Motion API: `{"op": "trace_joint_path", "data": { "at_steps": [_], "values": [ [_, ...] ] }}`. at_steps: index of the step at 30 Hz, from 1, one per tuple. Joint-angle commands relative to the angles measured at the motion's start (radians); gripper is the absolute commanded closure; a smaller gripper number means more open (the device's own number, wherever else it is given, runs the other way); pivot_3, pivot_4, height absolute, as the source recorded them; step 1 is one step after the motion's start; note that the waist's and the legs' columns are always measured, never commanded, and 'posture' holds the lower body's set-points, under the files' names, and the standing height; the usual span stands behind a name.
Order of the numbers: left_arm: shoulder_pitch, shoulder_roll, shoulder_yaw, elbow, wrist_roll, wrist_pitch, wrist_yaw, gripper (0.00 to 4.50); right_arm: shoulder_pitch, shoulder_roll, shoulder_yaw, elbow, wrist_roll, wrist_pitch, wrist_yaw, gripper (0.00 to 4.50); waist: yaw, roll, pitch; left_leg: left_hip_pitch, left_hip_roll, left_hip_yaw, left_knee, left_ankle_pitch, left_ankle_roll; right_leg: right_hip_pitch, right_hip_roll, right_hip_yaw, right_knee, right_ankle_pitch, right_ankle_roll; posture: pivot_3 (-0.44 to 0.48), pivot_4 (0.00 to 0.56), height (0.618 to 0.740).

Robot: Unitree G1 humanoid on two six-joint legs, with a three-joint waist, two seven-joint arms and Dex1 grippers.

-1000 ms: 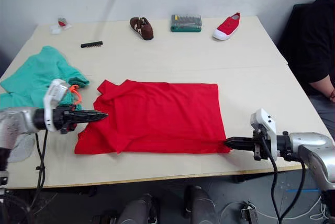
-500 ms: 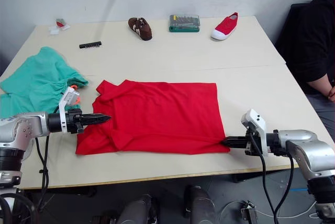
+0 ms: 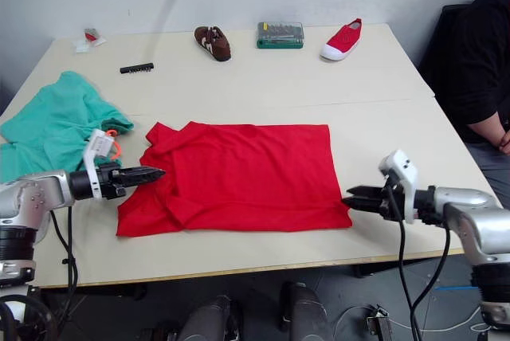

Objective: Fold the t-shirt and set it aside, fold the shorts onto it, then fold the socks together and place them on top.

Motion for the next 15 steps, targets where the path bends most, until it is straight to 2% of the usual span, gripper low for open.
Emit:
{"op": "trace_joint_path", "data": {
  "at_steps": [1, 3, 5, 6, 8, 10, 14, 15],
  "values": [
    [0.058, 0.056, 0.112, -0.158, -0.075, -0.021, -0.057, 1.76, 0.037, -0.015, -0.101, -0.194, 0.078, 0.035, -0.033, 1.6, -0.003, 0.0, 0.0, 0.0, 0.0, 0.0, -0.001, 0.0, 0.0, 0.0, 0.0, 0.0, 0.0, 0.0, 0.0, 0.0, 0.15, 0.74],
    [0.152, 0.089, 0.141, -0.29, -0.121, -0.037, -0.143, 1.76, 0.079, -0.009, -0.113, -0.31, 0.1, 0.048, -0.053, 1.6, -0.01, 0.0, 0.0, 0.0, 0.0, 0.0, -0.003, 0.0, -0.001, 0.0, 0.0, 0.0, -0.002, 0.0, 0.0, 0.0, 0.15, 0.74],
    [0.217, 0.106, 0.171, -0.37, -0.168, -0.02, -0.177, 1.76, 0.119, 0.003, -0.092, -0.408, 0.095, 0.032, -0.071, 1.6, -0.008, 0.0, 0.0, 0.002, 0.0, 0.0, -0.007, -0.001, -0.002, 0.0, 0.0, 0.0, -0.002, -0.002, -0.002, 0.0, 0.15, 0.74],
    [0.251, 0.112, 0.177, -0.399, -0.177, -0.027, -0.193, 1.74, 0.132, 0.015, -0.071, -0.447, 0.088, 0.024, -0.089, 1.79, -0.008, 0.0, 0.0, 0.001, 0.0, 0.0, -0.007, -0.001, -0.002, -0.001, 0.0, 0.0, -0.003, -0.002, -0.002, 0.0, 0.15, 0.74],
    [0.341, 0.126, 0.153, -0.457, -0.138, -0.109, -0.245, 2.14, 0.148, 0.04, 0.0, -0.501, 0.033, -0.019, -0.124, 2.22, -0.009, 0.0, 0.0, 0.001, 0.0, 0.0, -0.007, -0.001, -0.002, 0.0, 0.0, 0.0, -0.003, -0.002, -0.002, 0.0, 0.15, 0.74],
    [0.417, 0.145, 0.105, -0.488, -0.073, -0.213, -0.291, 2.61, 0.155, 0.056, 0.08, -0.517, -0.045, -0.069, -0.154, 2.87, -0.009, 0.0, 0.0, 0.002, 0.0, 0.001, -0.007, -0.004, -0.007, 0.0, 0.0, 0.0, -0.003, -0.002, -0.002, 0.0, 0.15, 0.74],
    [0.441, 0.145, 0.022, -0.439, 0.051, -0.367, -0.267, 3.92, 0.138, 0.105, 0.225, -0.471, -0.197, -0.15, -0.228, 4.29, -0.004, 0.0, 0.0, 0.001, 0.0, 0.0, -0.007, -0.003, -0.006, 0.0, 0.001, 0.0, -0.006, -0.003, -0.003, 0.0, 0.15, 0.74],
    [0.445, 0.145, 0.008, -0.431, 0.063, -0.379, -0.268, 4.29, 0.132, 0.121, 0.261, -0.452, -0.236, -0.166, -0.249, 4.5, -0.003, 0.0, 0.0, 0.001, 0.0, -0.001, -0.007, -0.004, -0.005, 0.0, 0.002, 0.0, -0.006, -0.003, -0.003, 0.0, 0.15, 0.74]
  ]
}}
